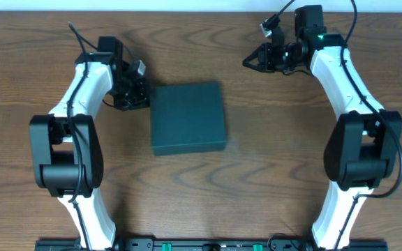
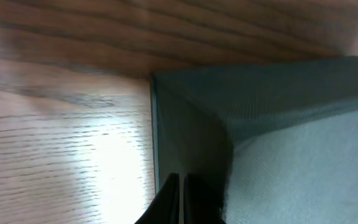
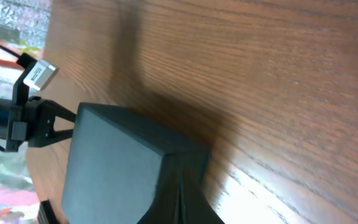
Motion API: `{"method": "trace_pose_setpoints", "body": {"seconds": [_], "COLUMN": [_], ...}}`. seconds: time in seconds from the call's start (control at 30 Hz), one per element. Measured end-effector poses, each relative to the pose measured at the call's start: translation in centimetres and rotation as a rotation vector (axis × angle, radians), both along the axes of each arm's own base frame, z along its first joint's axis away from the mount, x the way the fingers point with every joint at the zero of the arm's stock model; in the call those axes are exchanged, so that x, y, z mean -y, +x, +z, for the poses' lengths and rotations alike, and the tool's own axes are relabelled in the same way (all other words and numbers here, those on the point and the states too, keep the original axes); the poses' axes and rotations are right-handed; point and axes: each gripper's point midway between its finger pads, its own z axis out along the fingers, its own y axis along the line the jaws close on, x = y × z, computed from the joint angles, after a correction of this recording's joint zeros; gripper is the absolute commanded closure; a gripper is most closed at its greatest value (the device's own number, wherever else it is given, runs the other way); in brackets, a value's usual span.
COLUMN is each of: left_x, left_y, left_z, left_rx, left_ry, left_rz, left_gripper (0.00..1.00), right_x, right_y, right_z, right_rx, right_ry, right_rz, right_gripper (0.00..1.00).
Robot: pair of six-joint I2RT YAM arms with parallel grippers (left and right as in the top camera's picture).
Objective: Pack container
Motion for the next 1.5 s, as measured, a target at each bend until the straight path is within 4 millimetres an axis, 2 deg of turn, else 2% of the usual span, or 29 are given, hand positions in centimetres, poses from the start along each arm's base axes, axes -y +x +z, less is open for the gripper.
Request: {"method": "trace_pose_setpoints", "body": {"seconds": [0.13,0.33,0.5,0.57,0.63,0.67,0.73,0.8,0.9,0.97,1.03,1.13,1.17,1.3,1.33,1.37,1.4,1.43,1.5], "left_x": [0.5,-0.2,-2.5,-4.0,-5.3,-5.8,-6.3,-6.3,-5.9,-5.7,-5.5,-5.1,-5.0,-4.7,-4.7,-4.7,-4.7,-4.7,-4.8], "left_y": [-0.1,-0.3,-0.8,-1.2,-1.7,-2.1,-2.7,-3.8,-5.6,-7.0,-8.8,-11.4,-12.1,-13.8,-14.0,-14.0,-14.0,-13.9,-13.6], "left_z": [-0.2,-0.2,-0.2,0.5,2.5,4.1,7.4,12.2,17.4,20.5,22.5,23.0,22.7,20.1,19.7,19.5,19.4,19.5,19.7], "left_rx": [0.006,-0.001,-0.043,-0.057,-0.033,-0.009,0.063,0.185,0.34,0.448,0.54,0.623,0.65,0.666,0.663,0.663,0.663,0.671,0.683], "left_ry": [0.023,0.033,0.023,0.016,0.016,0.019,0.024,0.036,0.05,0.062,0.075,0.088,0.089,0.089,0.088,0.087,0.087,0.087,0.084], "left_rz": [-0.029,-0.021,0.038,0.076,0.096,0.104,0.108,0.095,0.075,0.062,0.05,0.035,0.031,0.027,0.027,0.029,0.032,0.032,0.042], "left_gripper": [0.94,0.94,0.94,0.94,0.94,0.94,0.94,0.94,0.94,0.94,0.94,0.94,0.94,0.94,0.94,0.92,0.51,0.04,0.05], "right_x": [0.7,1.5,1.1,0.8,0.7,0.6,0.6,0.7,0.8,0.8,0.7,1.1,1.4,2.6,2.7,2.8,2.8,2.8,2.8], "right_y": [-1.4,-3.9,-5.3,-5.8,-6.3,-6.7,-7.8,-9.9,-12.2,-14.0,-15.8,-19.0,-20.3,-23.0,-23.4,-23.7,-23.7,-23.7,-23.7], "right_z": [-1.0,-2.7,-2.7,-1.6,0.7,2.3,5.4,8.9,12.4,13.6,13.7,11.8,10.6,7.2,6.7,6.5,6.5,6.6,6.5], "right_rx": [-0.077,-0.203,-0.232,-0.2,-0.14,-0.099,-0.027,0.043,0.137,0.191,0.232,0.245,0.242,0.229,0.24,0.243,0.261,0.273,0.285], "right_ry": [-0.051,-0.138,-0.197,-0.241,-0.285,-0.303,-0.323,-0.342,-0.365,-0.384,-0.4,-0.422,-0.424,-0.415,-0.402,-0.393,-0.379,-0.371,-0.36], "right_rz": [-0.013,-0.022,-0.006,-0.002,-0.001,-0.003,-0.003,0.003,0.005,0.009,0.018,0.03,0.022,-0.029,-0.046,-0.059,-0.074,-0.084,-0.095], "right_gripper": [0.99,0.99,0.98,0.98,0.98,0.99,0.98,0.99,0.98,0.99,0.99,0.98,0.99,0.99,0.96,0.72,0.33,0.01,0.01]}}
